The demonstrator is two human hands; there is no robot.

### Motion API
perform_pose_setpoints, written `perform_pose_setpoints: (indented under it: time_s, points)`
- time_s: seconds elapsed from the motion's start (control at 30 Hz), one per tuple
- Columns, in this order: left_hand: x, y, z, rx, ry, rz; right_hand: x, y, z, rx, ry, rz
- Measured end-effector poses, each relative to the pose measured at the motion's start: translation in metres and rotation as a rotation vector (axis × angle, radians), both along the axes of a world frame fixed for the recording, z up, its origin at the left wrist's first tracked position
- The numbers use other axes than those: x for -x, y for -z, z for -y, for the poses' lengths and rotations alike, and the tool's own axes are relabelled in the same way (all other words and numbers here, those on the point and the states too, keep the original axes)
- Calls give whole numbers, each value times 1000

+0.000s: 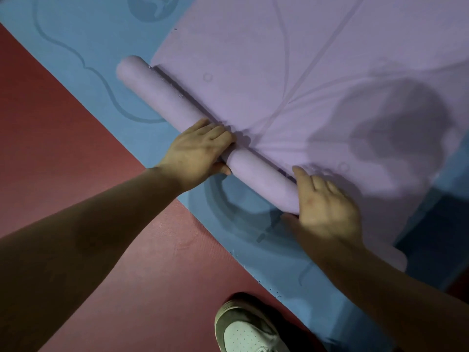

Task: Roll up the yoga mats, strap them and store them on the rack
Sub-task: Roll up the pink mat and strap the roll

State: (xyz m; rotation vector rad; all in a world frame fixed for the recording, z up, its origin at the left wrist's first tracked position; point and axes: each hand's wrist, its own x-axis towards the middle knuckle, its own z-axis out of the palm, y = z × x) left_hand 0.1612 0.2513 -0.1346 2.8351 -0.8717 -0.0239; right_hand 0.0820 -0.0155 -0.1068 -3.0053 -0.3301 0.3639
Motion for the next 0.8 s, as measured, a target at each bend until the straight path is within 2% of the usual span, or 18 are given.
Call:
perform_pose_setpoints:
  time_s: [0.13, 0.27, 0.4, 0.53, 0.63, 0.73, 0.8]
  points:
    - [-7, 0, 3, -25, 17, -31, -6, -5, 0, -5, 28, -17]
    - [-8, 1, 5, -32, -29, 67, -8, -4, -1, 0, 59, -2]
    - [-10, -1, 11, -70, 28, 102, -10, -1, -3, -8, 83, 14]
    - [-4, 9, 13, -114, 3, 82, -8, 15, -5, 29, 109, 159]
    - [-5, 15, 24, -203, -26, 93, -1, 26, -15, 96, 133, 316]
    - [-13, 15, 32, -215, -44, 97, -5, 36, -20, 143, 152, 225]
    - [-20, 13, 32, -202, -30, 131, -12, 41, -19, 254, 172, 262]
